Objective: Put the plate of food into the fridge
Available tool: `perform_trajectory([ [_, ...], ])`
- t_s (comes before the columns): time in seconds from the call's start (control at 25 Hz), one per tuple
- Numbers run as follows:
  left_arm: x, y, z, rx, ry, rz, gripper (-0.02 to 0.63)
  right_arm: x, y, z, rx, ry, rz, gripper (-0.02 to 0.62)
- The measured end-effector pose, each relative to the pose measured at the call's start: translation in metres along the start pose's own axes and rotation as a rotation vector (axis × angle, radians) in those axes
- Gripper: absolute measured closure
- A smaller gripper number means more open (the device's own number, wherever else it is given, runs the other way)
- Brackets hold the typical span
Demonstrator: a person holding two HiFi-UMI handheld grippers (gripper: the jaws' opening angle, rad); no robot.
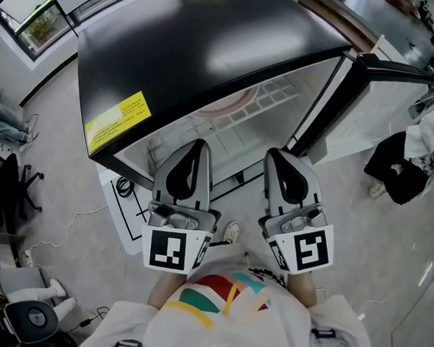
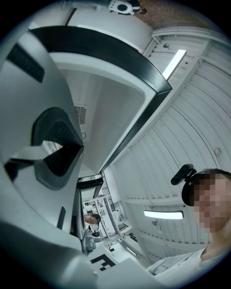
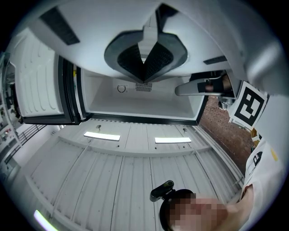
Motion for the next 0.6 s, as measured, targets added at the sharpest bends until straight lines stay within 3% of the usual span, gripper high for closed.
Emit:
perform_trajectory([
  [0.6,0.0003,-0.0044,0.0009,-0.007,0.007,0.002,0.6,0.001,-0.0003,0.0034,0.025,0.018,-0.021,0.594],
])
Point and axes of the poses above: the fingertips, and each gripper's own axes: x backward along the fingers, y to its left, z out of its underside, the point moved 4 cm from there along x, backward along the fingers, and after that the axes turned 13 degrees about -y, right-handed, at the moved point
